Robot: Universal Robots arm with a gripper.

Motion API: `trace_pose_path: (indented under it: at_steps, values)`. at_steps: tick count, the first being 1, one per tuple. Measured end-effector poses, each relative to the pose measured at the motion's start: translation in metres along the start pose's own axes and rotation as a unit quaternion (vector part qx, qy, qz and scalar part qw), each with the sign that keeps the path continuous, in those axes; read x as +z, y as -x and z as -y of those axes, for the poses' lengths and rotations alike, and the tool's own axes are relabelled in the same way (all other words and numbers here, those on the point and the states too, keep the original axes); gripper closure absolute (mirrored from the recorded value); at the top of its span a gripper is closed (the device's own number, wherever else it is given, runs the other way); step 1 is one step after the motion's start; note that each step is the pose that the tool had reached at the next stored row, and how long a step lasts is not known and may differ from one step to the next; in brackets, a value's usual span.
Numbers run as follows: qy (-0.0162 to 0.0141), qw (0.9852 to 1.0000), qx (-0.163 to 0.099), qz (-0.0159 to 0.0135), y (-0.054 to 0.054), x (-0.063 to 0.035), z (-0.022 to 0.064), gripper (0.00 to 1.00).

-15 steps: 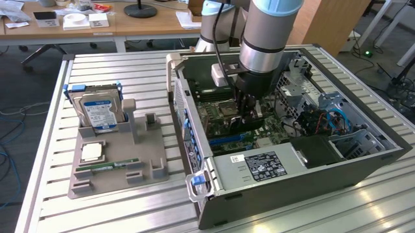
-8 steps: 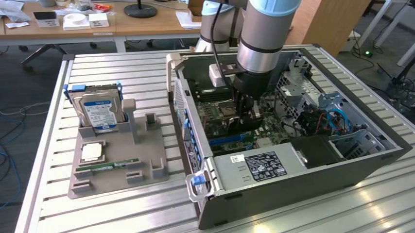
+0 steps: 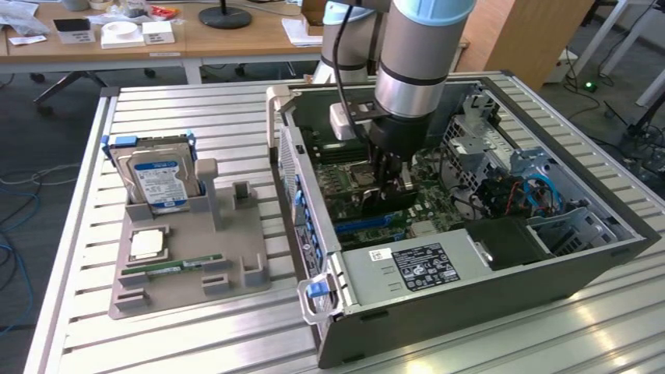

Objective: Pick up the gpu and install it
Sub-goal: 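Insert the gpu into the slot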

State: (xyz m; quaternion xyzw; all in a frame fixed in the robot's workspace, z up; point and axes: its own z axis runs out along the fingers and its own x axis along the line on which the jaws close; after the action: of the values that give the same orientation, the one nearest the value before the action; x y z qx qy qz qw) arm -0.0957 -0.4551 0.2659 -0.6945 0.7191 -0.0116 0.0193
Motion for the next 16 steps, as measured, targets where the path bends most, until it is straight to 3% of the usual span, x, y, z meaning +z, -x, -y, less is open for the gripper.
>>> trace_pose_path:
  at_steps: [16]
  values:
    - [-0.0002,1.0,0.0,-0.0046,-0.0002,-0.0001,-0.0036,0.73]
